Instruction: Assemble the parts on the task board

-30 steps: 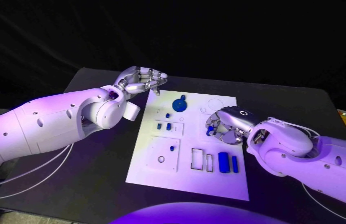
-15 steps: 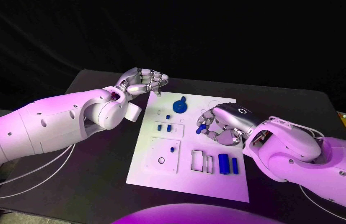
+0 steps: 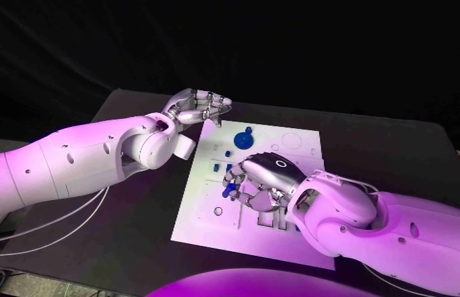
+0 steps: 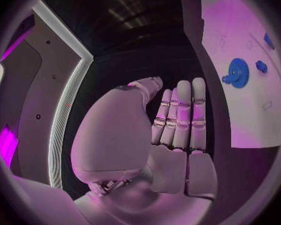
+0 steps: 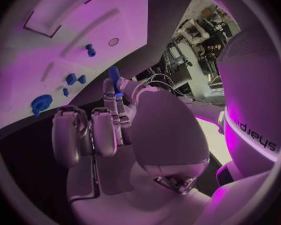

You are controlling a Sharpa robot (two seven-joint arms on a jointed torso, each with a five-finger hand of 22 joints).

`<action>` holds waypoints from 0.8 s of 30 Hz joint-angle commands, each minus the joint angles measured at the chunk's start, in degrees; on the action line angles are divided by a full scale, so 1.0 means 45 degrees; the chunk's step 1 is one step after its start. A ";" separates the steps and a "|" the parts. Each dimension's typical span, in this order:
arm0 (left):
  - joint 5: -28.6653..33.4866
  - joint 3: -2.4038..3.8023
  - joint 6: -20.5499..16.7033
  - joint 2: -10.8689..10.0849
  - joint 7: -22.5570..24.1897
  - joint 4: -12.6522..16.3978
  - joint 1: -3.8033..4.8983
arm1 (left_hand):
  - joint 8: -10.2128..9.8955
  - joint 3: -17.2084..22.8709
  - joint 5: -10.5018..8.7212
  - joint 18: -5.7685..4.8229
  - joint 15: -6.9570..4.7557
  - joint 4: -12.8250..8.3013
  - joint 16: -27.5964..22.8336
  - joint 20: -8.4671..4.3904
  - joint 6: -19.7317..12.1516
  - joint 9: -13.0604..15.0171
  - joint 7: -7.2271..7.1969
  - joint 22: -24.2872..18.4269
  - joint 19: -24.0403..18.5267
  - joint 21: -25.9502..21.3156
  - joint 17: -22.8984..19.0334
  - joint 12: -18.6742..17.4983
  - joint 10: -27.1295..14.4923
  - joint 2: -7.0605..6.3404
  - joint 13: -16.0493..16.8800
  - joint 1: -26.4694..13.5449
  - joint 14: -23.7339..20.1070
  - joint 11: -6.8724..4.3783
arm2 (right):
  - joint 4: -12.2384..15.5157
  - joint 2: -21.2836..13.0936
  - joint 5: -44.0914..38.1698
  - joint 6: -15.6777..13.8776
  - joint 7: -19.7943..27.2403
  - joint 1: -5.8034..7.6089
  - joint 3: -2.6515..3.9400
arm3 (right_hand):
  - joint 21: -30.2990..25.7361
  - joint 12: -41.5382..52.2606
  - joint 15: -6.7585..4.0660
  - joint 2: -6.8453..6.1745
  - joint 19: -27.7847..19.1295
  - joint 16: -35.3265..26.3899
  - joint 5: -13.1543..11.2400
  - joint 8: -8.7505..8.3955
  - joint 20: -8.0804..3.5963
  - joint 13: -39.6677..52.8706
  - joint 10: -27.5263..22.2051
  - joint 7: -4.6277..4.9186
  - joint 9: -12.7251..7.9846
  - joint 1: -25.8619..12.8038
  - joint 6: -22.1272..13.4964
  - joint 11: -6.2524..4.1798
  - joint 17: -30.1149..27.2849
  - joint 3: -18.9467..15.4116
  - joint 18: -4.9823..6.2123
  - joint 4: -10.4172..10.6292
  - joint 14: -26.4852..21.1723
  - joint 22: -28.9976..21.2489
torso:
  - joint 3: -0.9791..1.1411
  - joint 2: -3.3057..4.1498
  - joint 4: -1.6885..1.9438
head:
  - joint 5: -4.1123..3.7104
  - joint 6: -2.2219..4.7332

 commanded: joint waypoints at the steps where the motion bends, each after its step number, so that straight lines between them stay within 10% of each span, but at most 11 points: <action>1: 0.0106 0.0007 0.0235 0.0067 0.0103 0.0007 0.0001 | 0.0001 -0.0063 0.0029 0.0168 -0.0018 -0.0004 -0.0044 0.0055 -0.0119 0.0008 0.0000 -0.0015 -0.0058 -0.0071 -0.0013 0.0081 -0.0077 0.0068 0.0016 -0.0073 -0.0071 0.0010 | -0.0245 0.0283 -0.0075 0.0096 0.0447 -0.0226 -0.0036 | -0.0021 -0.0061 -0.0105 -0.0048 0.0511 0.0018 0.0064 0.0599 -0.0101 0.0008 0.0097 -0.0083 0.0697 -0.0028 0.0200 0.0000 -0.0015 0.0050 -0.0216 -0.0082 0.0426 0.2489 | -0.0015 0.0003 -0.0013 | 0.0119 -0.0058; 24: 0.0110 0.0005 0.0284 0.0111 0.0070 -0.0003 0.0001 | 0.0008 -0.0074 0.0029 0.0168 -0.0014 -0.0002 -0.0044 0.0059 -0.0118 0.0011 0.0000 -0.0021 -0.0065 -0.0085 -0.0015 0.0100 -0.0097 0.0073 0.0019 -0.0076 -0.0089 0.0011 | -0.1343 0.1249 -0.0835 0.0995 0.0449 -0.0931 -0.0172 | -0.0037 -0.0091 -0.0099 -0.0053 0.0506 0.0017 0.0106 0.0613 -0.0100 0.0007 0.0108 -0.0067 0.0720 -0.0054 0.0179 0.0011 -0.0022 0.0069 -0.0213 -0.0109 0.0425 0.2485 | 0.0012 0.0011 -0.0022 | 0.0357 -0.0233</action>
